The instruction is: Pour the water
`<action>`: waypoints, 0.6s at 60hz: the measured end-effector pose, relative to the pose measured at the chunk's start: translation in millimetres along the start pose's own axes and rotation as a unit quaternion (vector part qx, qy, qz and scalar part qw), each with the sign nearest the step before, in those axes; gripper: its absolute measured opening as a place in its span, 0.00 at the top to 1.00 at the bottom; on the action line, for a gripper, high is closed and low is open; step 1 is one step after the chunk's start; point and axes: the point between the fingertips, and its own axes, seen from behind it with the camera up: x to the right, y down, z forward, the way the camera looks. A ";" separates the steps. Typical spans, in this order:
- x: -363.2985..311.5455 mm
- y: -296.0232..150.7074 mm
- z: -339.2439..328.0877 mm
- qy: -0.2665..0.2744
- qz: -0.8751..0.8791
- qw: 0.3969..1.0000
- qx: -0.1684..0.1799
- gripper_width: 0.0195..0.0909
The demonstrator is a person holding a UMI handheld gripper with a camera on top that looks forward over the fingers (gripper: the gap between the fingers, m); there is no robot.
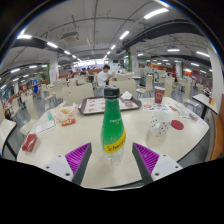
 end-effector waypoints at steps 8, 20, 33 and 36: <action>1.4 -15.2 46.4 -0.010 0.020 0.999 0.039 0.12; -2.7 -33.0 76.8 -0.020 -0.066 0.991 0.111 0.55; -11.9 -32.9 87.9 -0.069 -0.066 0.993 0.070 0.70; -14.3 -34.2 92.2 -0.087 -0.062 0.993 0.056 0.73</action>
